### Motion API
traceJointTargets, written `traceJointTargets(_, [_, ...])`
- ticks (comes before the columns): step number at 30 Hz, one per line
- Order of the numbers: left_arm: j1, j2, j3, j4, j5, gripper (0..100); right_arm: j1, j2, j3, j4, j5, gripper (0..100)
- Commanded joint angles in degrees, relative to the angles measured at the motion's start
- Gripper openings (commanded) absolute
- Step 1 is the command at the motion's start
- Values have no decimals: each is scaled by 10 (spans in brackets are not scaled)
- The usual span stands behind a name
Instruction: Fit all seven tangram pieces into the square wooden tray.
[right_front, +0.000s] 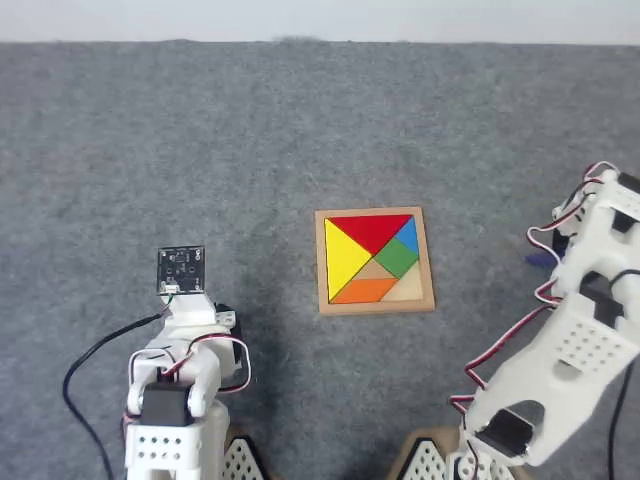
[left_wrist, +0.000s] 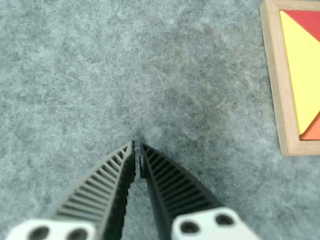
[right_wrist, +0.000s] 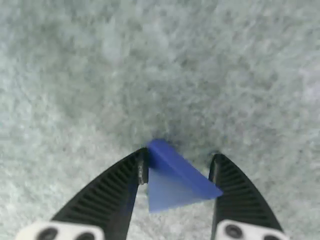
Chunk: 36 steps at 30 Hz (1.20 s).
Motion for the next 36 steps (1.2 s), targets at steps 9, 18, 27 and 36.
traceJointTargets(9, [-4, -11, -7, 1, -6, 14, 5, 7, -55, 18, 168, 13])
traceJointTargets(18, [-4, -11, -7, 1, -6, 14, -58, -4, -144, 193, 307, 7])
traceJointTargets(27, [-4, -11, -7, 1, -6, 14, -235, -99, -161, 311, 386, 7])
traceJointTargets(36, [-4, -11, -7, 1, -6, 14, -361, -115, -40, 203, 388, 7])
